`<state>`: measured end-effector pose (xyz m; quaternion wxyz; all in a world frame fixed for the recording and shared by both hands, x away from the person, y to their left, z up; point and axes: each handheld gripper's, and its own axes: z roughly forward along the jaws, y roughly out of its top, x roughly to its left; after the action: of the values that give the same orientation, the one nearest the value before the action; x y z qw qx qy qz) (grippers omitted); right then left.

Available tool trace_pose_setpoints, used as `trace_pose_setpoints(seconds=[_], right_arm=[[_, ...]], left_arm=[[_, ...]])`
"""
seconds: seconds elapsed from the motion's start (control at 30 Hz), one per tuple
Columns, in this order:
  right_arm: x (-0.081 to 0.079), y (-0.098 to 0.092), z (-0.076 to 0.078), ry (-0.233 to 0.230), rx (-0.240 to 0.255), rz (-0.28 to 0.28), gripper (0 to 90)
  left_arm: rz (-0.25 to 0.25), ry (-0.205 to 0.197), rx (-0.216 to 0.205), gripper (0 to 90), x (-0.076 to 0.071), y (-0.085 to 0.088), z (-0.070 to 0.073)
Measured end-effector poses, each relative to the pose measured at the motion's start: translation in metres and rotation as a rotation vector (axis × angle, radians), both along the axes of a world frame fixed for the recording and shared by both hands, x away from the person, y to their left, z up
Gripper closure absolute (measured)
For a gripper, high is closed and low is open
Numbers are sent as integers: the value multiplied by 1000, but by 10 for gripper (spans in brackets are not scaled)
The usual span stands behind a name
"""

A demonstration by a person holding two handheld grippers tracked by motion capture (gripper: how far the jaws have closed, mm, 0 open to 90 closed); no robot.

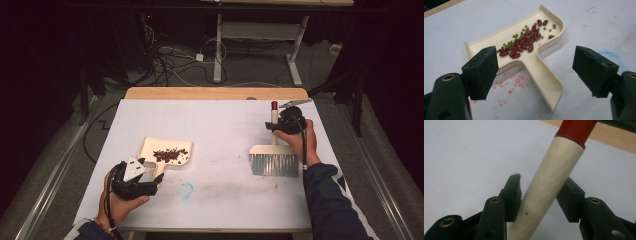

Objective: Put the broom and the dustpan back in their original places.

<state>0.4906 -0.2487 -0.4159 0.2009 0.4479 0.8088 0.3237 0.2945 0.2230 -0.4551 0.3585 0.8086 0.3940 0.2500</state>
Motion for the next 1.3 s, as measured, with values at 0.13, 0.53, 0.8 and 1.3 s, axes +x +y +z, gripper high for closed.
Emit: trace_pose_setpoints(seconds=[0.13, 0.53, 0.8, 1.3], right_arm=[[6, 2, -8, 24, -29, -21, 549], [12, -6, -19, -10, 1, -99, 427], [-15, 2, -1, -145, 54, -52, 401], [-94, 4, 30, -371, 138, 79, 336]], left_arm=[[-20, -11, 12, 200, -6, 3, -4], [-36, -46, 28, 200, -6, 3, -6], [-42, -55, 40, 200, -6, 3, -5], [-71, -72, 64, 200, -5, -3, -5]])
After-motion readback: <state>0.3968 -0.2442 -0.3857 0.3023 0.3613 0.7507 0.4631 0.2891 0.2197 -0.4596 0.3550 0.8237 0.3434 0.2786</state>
